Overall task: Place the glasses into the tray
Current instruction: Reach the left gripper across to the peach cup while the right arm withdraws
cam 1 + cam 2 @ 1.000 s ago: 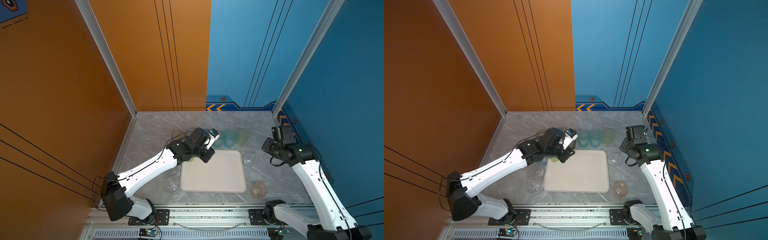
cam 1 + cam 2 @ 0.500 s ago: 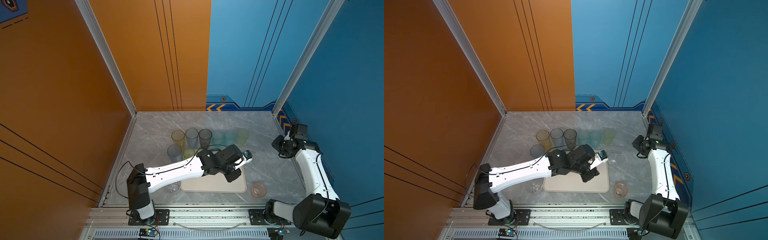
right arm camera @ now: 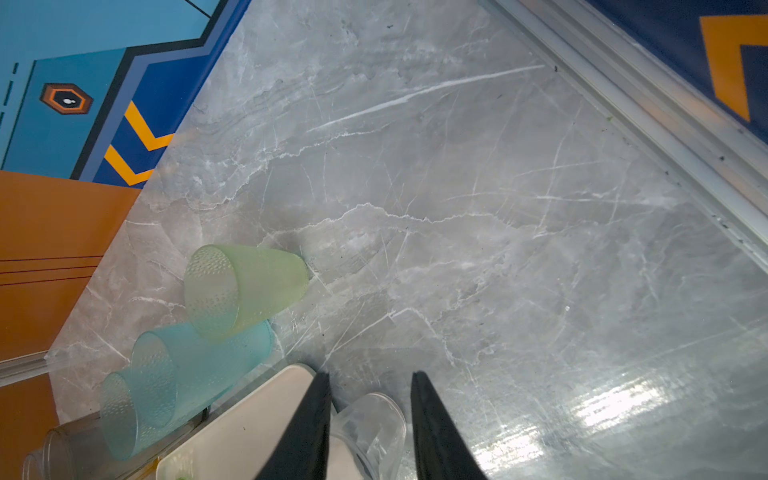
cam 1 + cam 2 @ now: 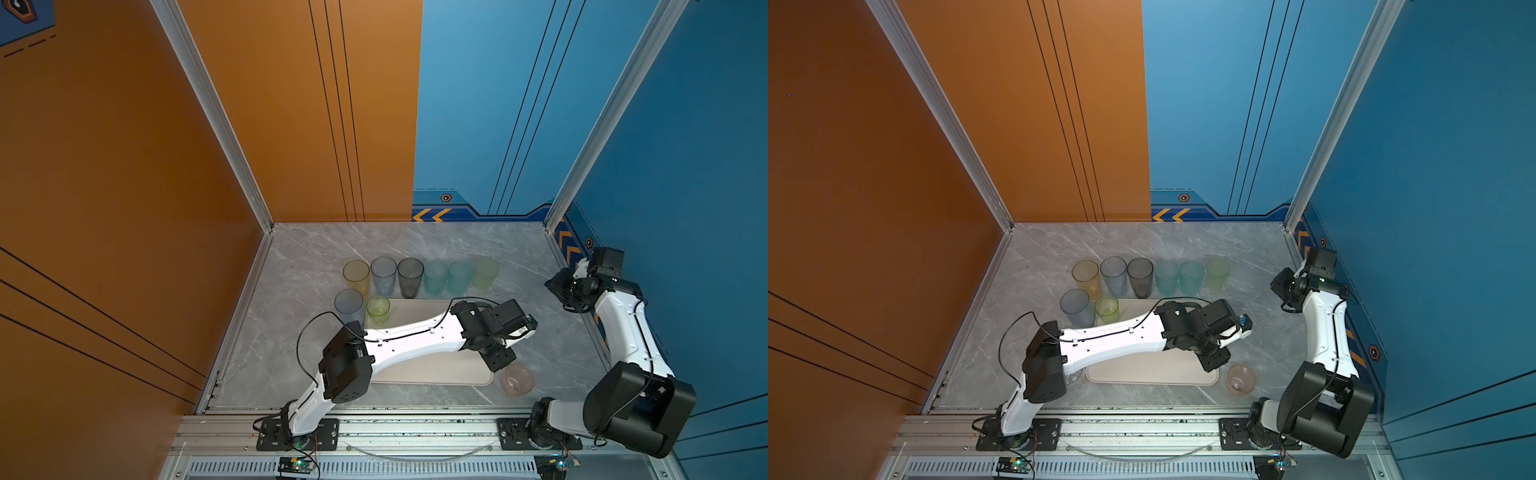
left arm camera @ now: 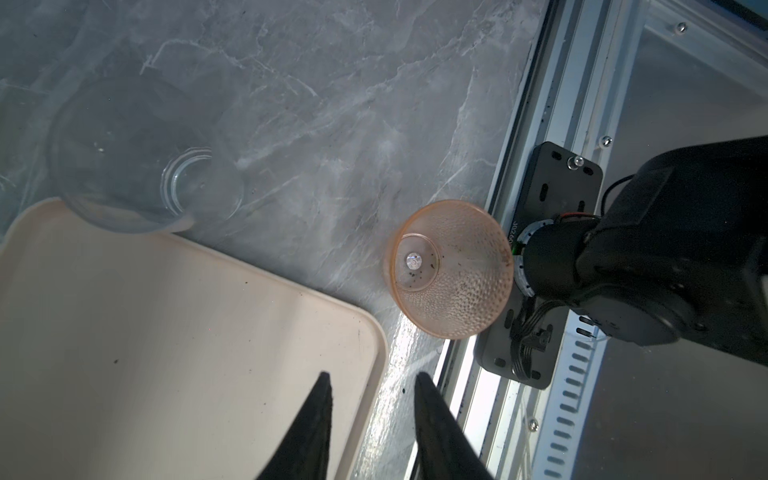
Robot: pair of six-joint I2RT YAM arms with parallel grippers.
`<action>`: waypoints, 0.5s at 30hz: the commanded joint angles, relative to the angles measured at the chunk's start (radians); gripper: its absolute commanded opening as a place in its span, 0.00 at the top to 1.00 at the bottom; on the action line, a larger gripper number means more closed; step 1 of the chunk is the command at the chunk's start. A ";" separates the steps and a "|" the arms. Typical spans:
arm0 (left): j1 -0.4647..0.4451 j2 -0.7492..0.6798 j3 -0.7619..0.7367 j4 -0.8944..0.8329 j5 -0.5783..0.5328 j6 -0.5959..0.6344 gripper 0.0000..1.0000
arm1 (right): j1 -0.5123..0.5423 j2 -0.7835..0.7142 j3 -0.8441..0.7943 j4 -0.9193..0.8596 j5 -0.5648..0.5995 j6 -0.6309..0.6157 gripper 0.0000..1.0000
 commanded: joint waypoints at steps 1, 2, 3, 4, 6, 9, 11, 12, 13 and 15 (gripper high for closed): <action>-0.011 0.045 0.075 -0.072 0.051 -0.028 0.66 | -0.012 0.005 -0.001 0.030 -0.041 -0.025 0.68; -0.013 0.056 0.090 -0.078 0.057 -0.036 0.67 | -0.015 0.005 0.000 0.032 -0.044 -0.027 0.68; -0.010 0.070 0.108 -0.087 0.066 -0.045 0.67 | -0.018 0.004 -0.001 0.032 -0.048 -0.028 0.68; -0.011 0.084 0.127 -0.098 0.073 -0.053 0.68 | -0.023 0.002 -0.002 0.034 -0.053 -0.028 0.68; -0.012 0.107 0.159 -0.120 0.085 -0.066 0.68 | -0.032 -0.003 -0.005 0.038 -0.066 -0.027 0.68; -0.012 0.125 0.179 -0.136 0.086 -0.076 0.67 | -0.040 -0.016 -0.012 0.049 -0.078 -0.020 0.68; -0.012 0.132 0.182 -0.138 0.086 -0.080 0.66 | -0.042 -0.023 -0.018 0.052 -0.082 -0.020 0.68; -0.012 0.138 0.186 -0.137 0.092 -0.083 0.65 | -0.045 -0.026 -0.017 0.052 -0.084 -0.020 0.68; -0.013 0.142 0.188 -0.137 0.099 -0.084 0.65 | -0.046 -0.029 -0.019 0.052 -0.086 -0.020 0.68; -0.014 0.152 0.196 -0.137 0.106 -0.091 0.65 | -0.052 -0.037 -0.023 0.053 -0.090 -0.020 0.68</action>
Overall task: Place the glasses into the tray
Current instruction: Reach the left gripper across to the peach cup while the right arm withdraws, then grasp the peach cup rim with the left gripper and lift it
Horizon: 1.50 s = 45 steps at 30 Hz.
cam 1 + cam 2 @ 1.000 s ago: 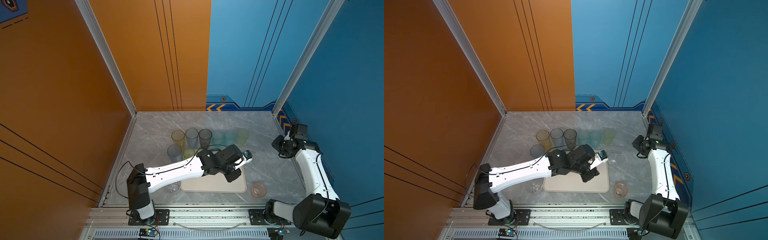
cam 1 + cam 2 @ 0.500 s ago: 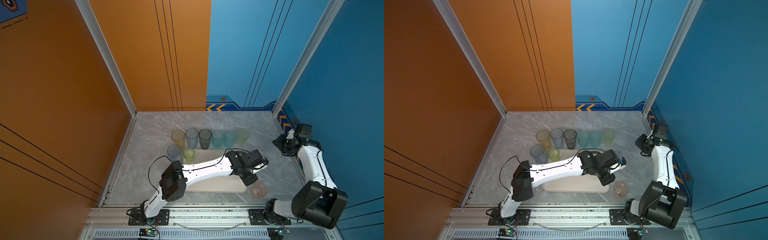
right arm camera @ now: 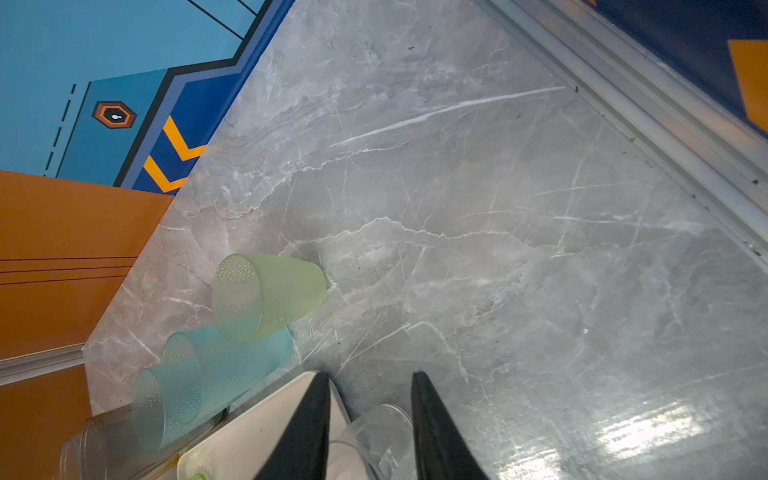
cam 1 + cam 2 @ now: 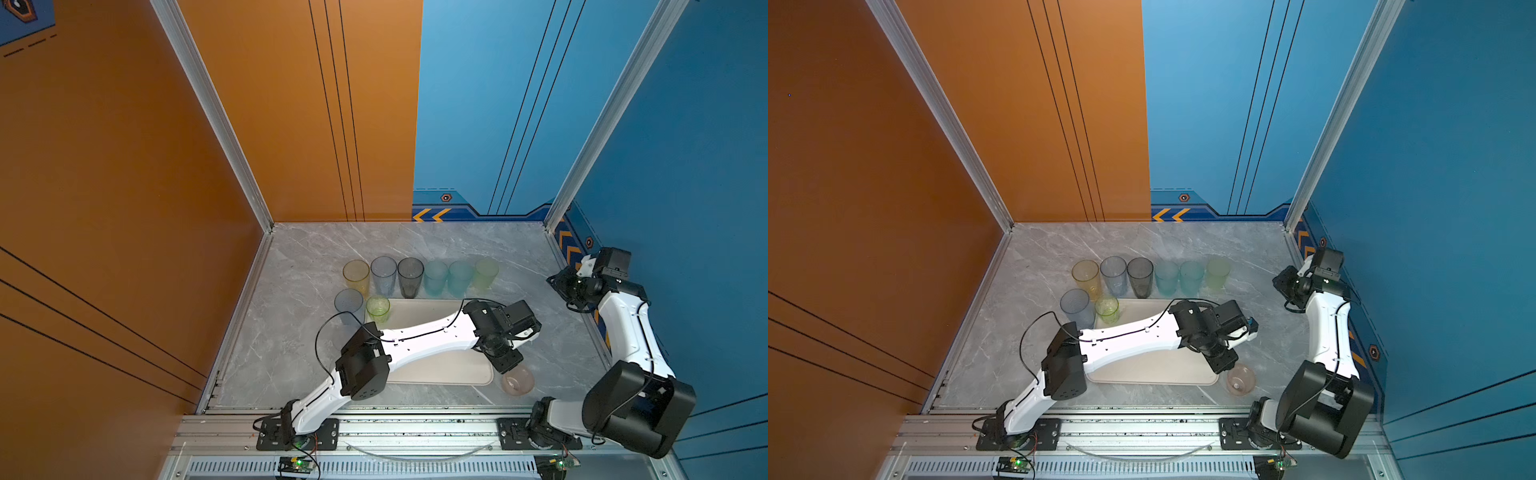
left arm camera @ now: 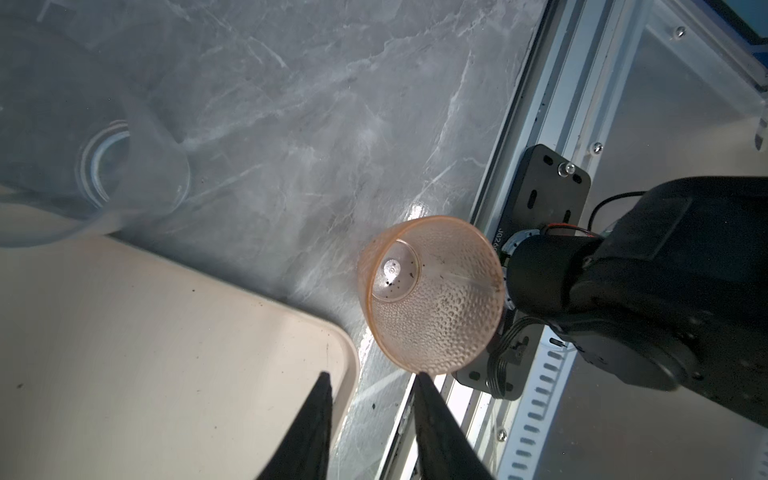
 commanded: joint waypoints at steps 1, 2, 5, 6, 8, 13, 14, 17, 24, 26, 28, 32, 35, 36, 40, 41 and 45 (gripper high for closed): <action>-0.015 0.029 0.040 -0.033 0.038 -0.022 0.65 | -0.016 -0.037 -0.019 0.012 -0.023 -0.013 0.68; -0.014 0.036 0.044 -0.034 0.038 -0.025 0.65 | -0.020 -0.042 -0.019 0.012 -0.024 -0.013 0.68; -0.015 0.049 0.054 -0.033 0.040 -0.032 0.65 | -0.030 -0.054 -0.019 0.012 -0.027 -0.013 0.68; -0.014 0.055 0.060 -0.033 0.041 -0.035 0.65 | -0.034 -0.057 -0.020 0.012 -0.031 -0.013 0.68; -0.017 0.066 0.071 -0.033 0.041 -0.039 0.65 | -0.041 -0.062 -0.023 0.012 -0.038 -0.013 0.67; -0.017 0.104 0.110 -0.055 0.032 -0.043 0.65 | -0.055 -0.080 -0.033 0.021 -0.049 -0.009 0.68; -0.017 0.111 0.118 -0.058 0.032 -0.043 0.66 | -0.058 -0.083 -0.032 0.024 -0.050 -0.007 0.67; -0.018 0.127 0.136 -0.063 0.033 -0.042 0.66 | -0.062 -0.088 -0.035 0.027 -0.055 -0.006 0.67; -0.016 0.171 0.186 -0.111 0.009 -0.025 0.68 | -0.067 -0.094 -0.042 0.037 -0.069 -0.003 0.67; -0.018 0.182 0.200 -0.126 0.002 -0.018 0.69 | -0.069 -0.094 -0.043 0.038 -0.072 -0.003 0.67; -0.017 0.188 0.206 -0.132 -0.005 -0.013 0.70 | -0.070 -0.095 -0.044 0.040 -0.075 -0.003 0.67; -0.017 0.202 0.219 -0.143 -0.016 -0.002 0.72 | -0.070 -0.099 -0.048 0.044 -0.077 -0.001 0.67; -0.016 0.212 0.232 -0.154 -0.020 0.007 0.76 | -0.072 -0.100 -0.049 0.045 -0.078 -0.001 0.67; -0.017 0.214 0.234 -0.155 -0.020 0.009 0.78 | -0.071 -0.101 -0.050 0.047 -0.078 -0.002 0.67; -0.012 0.219 0.234 -0.159 -0.016 0.010 0.85 | -0.072 -0.103 -0.054 0.048 -0.078 -0.002 0.67; -0.012 0.219 0.233 -0.163 -0.022 0.013 0.86 | -0.071 -0.104 -0.055 0.048 -0.078 -0.002 0.67; -0.010 0.203 0.227 -0.168 -0.050 0.022 0.94 | -0.072 -0.108 -0.054 0.049 -0.080 -0.002 0.67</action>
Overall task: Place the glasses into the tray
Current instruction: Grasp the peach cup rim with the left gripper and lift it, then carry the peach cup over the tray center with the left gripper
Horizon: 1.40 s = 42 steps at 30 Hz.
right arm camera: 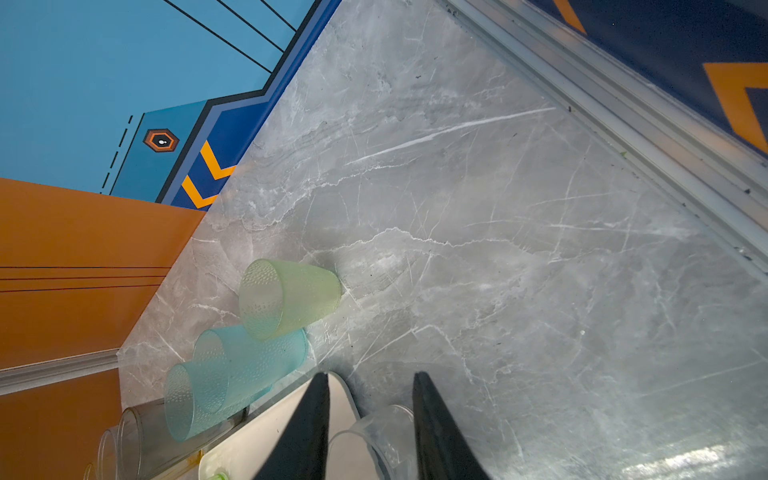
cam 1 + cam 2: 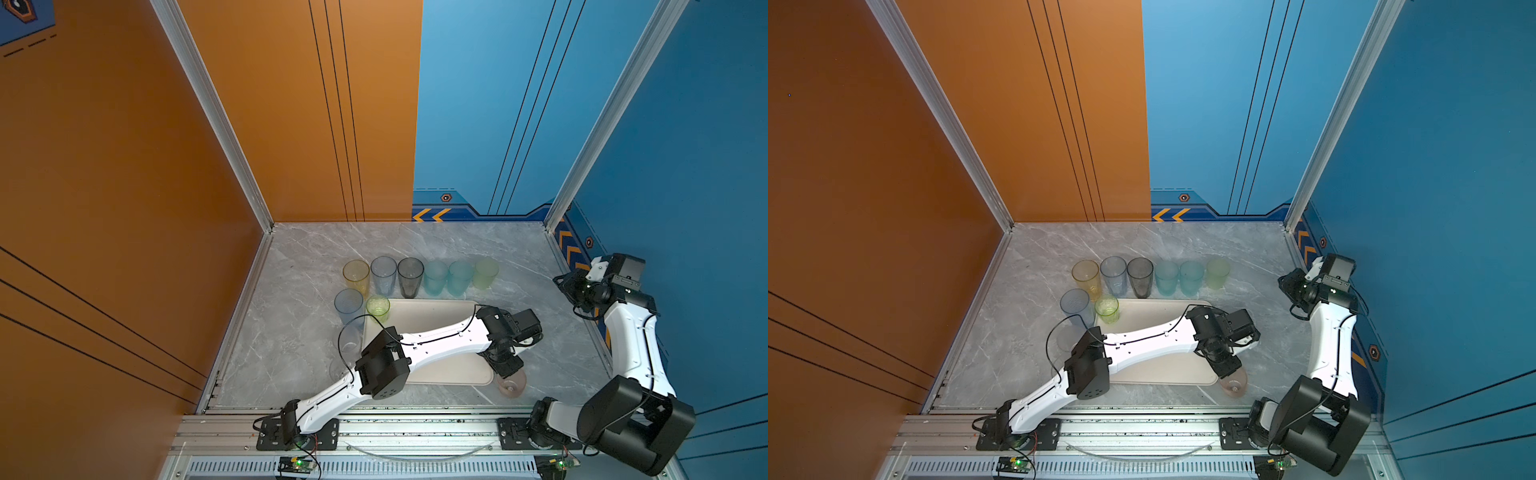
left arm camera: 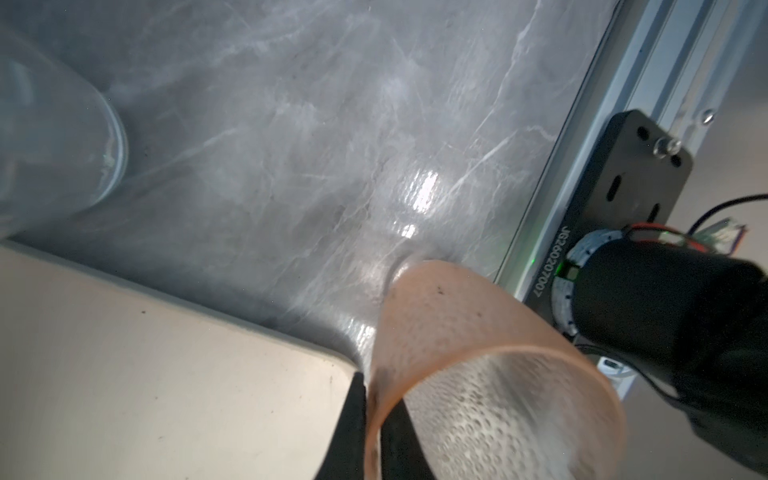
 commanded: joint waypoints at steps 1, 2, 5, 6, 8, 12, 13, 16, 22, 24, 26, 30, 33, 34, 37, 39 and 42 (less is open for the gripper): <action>-0.005 -0.004 0.018 -0.032 -0.038 0.018 0.95 | -0.008 -0.027 -0.013 0.022 -0.017 -0.003 0.67; -0.005 -0.013 0.015 -0.031 -0.048 0.023 0.96 | -0.009 -0.028 -0.015 0.022 -0.017 -0.003 0.67; -0.001 -0.039 0.002 -0.031 -0.071 0.043 1.00 | -0.010 -0.031 -0.014 0.021 -0.014 -0.004 0.67; -0.001 -0.049 -0.003 -0.032 -0.079 0.050 1.00 | -0.009 -0.032 -0.016 0.021 -0.014 -0.005 0.67; 0.004 -0.074 -0.013 -0.030 -0.084 0.069 1.00 | -0.011 -0.035 -0.018 0.022 -0.012 -0.006 0.67; 0.018 -0.116 -0.024 -0.029 -0.090 0.093 1.00 | -0.010 -0.043 -0.019 0.021 -0.009 -0.007 0.67; 0.026 -0.130 -0.029 -0.030 -0.090 0.099 1.00 | -0.010 -0.045 -0.020 0.021 -0.008 -0.009 0.67; 0.042 -0.176 -0.058 -0.028 -0.108 0.111 1.00 | -0.011 -0.051 -0.019 0.021 0.001 -0.011 0.67; 0.091 -0.294 -0.164 -0.028 -0.152 0.123 1.00 | -0.009 -0.056 -0.020 0.018 0.008 -0.014 0.67; 0.114 -0.338 -0.220 -0.028 -0.180 0.126 1.00 | -0.004 -0.058 -0.020 0.015 0.012 -0.017 0.67; 0.144 -0.384 -0.280 -0.029 -0.206 0.126 1.00 | 0.009 -0.062 -0.020 0.010 0.020 -0.023 0.67; 0.211 -0.465 -0.391 -0.029 -0.257 0.128 1.00 | 0.061 -0.065 -0.012 -0.010 0.067 -0.046 0.67; 0.259 -0.497 -0.449 -0.029 -0.291 0.136 1.00 | 0.105 -0.064 -0.005 -0.027 0.101 -0.058 0.67; 0.276 -0.504 -0.465 -0.029 -0.306 0.142 1.00 | 0.123 -0.064 -0.003 -0.035 0.113 -0.064 0.67; 0.315 -0.511 -0.503 -0.028 -0.336 0.155 1.00 | 0.175 -0.064 0.008 -0.062 0.155 -0.080 0.67; 0.342 -0.511 -0.521 -0.029 -0.342 0.165 1.00 | 0.213 -0.067 0.018 -0.085 0.186 -0.092 0.67; 0.378 -0.508 -0.546 -0.029 -0.359 0.180 1.00 | 0.264 -0.076 0.029 -0.110 0.217 -0.102 0.67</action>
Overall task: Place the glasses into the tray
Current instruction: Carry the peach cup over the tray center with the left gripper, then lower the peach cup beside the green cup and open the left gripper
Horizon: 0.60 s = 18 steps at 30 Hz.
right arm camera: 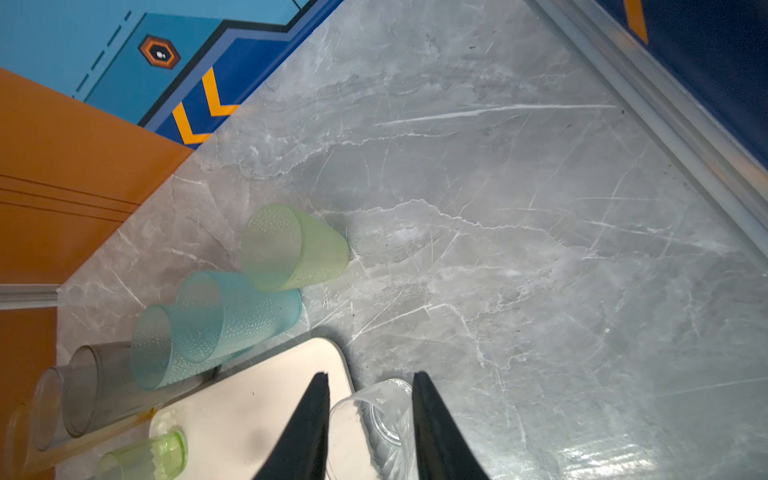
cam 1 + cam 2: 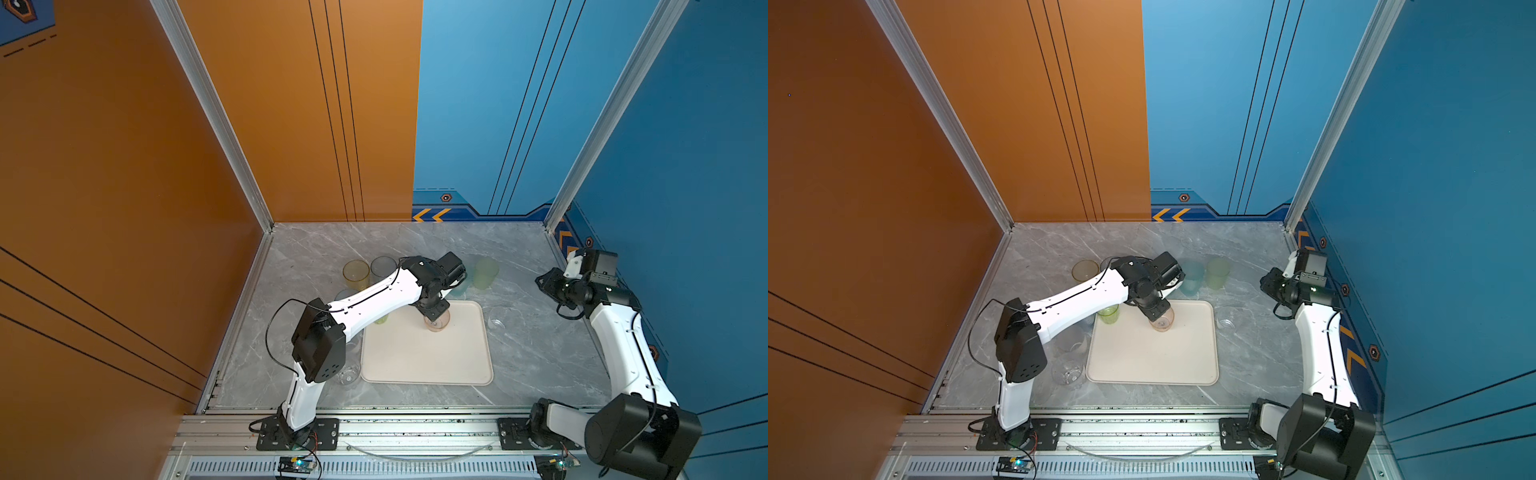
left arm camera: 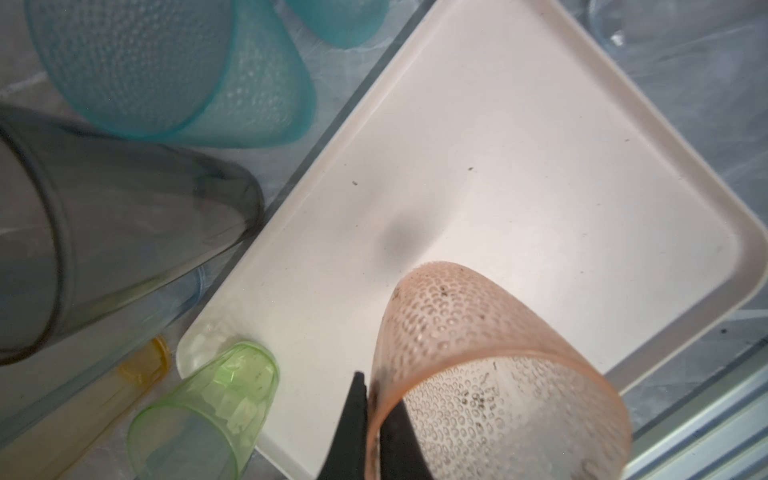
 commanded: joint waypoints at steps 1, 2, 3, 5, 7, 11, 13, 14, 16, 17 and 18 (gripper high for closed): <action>0.034 -0.031 -0.028 -0.016 -0.045 0.035 1.00 | 0.049 -0.033 0.037 -0.070 0.080 -0.034 0.67; 0.045 -0.030 -0.035 -0.016 -0.049 0.038 1.00 | 0.065 -0.040 0.040 -0.077 0.091 -0.034 0.67; 0.052 -0.029 -0.040 -0.016 -0.050 0.042 1.00 | 0.076 -0.045 0.038 -0.083 0.098 -0.034 0.67; 0.067 -0.028 -0.052 -0.017 -0.055 0.049 1.00 | 0.097 -0.055 0.042 -0.097 0.111 -0.034 0.67; 0.080 -0.026 -0.064 -0.016 -0.061 0.055 1.00 | 0.116 -0.067 0.045 -0.108 0.124 -0.035 0.67; 0.102 -0.018 -0.090 -0.012 -0.078 0.059 1.00 | 0.133 -0.082 0.048 -0.125 0.147 -0.038 0.67; 0.109 -0.018 -0.108 -0.001 -0.081 0.060 1.00 | 0.136 -0.083 0.049 -0.132 0.154 -0.040 0.67; 0.112 -0.021 -0.118 0.008 -0.083 0.061 1.00 | 0.137 -0.084 0.052 -0.134 0.157 -0.041 0.67; 0.120 -0.027 -0.137 0.022 -0.080 0.058 1.00 | 0.141 -0.084 0.052 -0.138 0.161 -0.041 0.67; 0.125 -0.030 -0.146 0.029 -0.077 0.057 1.00 | 0.143 -0.083 0.052 -0.138 0.163 -0.040 0.67; 0.128 -0.033 -0.154 0.034 -0.074 0.056 1.00 | 0.146 -0.082 0.053 -0.139 0.166 -0.040 0.67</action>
